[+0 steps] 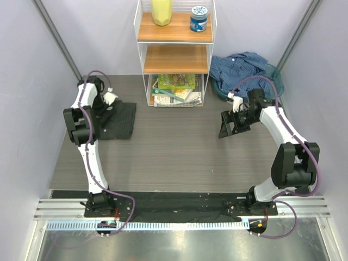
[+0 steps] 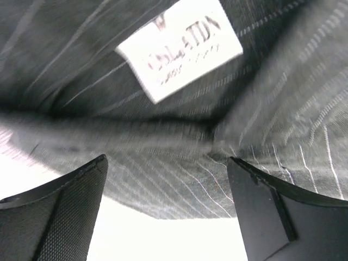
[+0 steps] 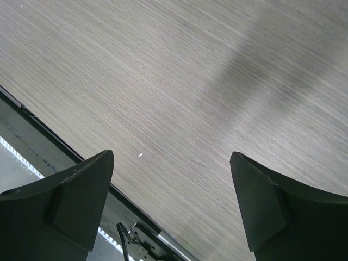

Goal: Fold and stack the long sleeve shirts
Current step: Neatly place the folded shirt to the corner

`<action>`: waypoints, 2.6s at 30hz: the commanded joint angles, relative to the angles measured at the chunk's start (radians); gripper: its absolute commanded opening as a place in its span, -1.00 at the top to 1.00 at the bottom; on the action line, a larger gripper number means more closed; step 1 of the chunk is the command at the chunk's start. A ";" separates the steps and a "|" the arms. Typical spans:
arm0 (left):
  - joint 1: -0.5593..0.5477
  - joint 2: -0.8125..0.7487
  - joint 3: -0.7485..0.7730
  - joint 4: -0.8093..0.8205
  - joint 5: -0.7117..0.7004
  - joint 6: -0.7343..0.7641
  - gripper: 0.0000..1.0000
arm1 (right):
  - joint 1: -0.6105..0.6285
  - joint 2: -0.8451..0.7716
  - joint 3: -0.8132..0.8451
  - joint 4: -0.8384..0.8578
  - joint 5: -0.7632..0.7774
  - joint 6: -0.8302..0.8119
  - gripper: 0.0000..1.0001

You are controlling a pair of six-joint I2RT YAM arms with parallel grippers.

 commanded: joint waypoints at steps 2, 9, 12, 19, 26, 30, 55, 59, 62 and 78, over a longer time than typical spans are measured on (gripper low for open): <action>0.006 -0.191 0.001 -0.040 0.051 -0.105 -0.82 | -0.003 -0.059 0.065 -0.017 -0.011 -0.010 -0.93; 0.005 -0.626 -0.521 0.082 0.204 -0.407 -0.89 | -0.003 -0.109 0.027 -0.007 -0.052 0.027 -0.99; 0.005 -0.712 -0.688 0.154 0.207 -0.498 -0.97 | -0.004 -0.131 0.010 0.006 -0.066 0.051 -0.99; -0.059 -0.748 -0.915 0.408 0.115 -0.662 -1.00 | -0.004 -0.155 -0.019 0.035 -0.075 0.074 -0.99; -0.090 -0.586 -0.909 0.521 0.095 -0.807 -1.00 | -0.003 -0.142 -0.024 0.044 -0.075 0.085 -0.99; -0.092 -0.454 -0.761 0.535 0.031 -0.824 -0.99 | -0.004 -0.128 -0.025 0.047 -0.069 0.082 -0.99; -0.070 -0.203 0.020 0.329 0.157 -0.653 -1.00 | -0.003 -0.056 0.129 0.072 -0.046 0.068 -0.99; -0.078 -0.494 -0.068 0.306 0.270 -0.658 -1.00 | -0.004 -0.098 0.246 0.081 0.032 0.051 -0.99; -0.116 -0.688 -0.110 0.251 0.288 -0.646 -1.00 | -0.004 -0.160 0.262 0.140 0.076 0.090 -0.99; -0.326 -1.335 -1.044 0.395 0.212 -0.713 -1.00 | -0.003 -0.491 -0.284 0.292 0.124 0.200 -0.99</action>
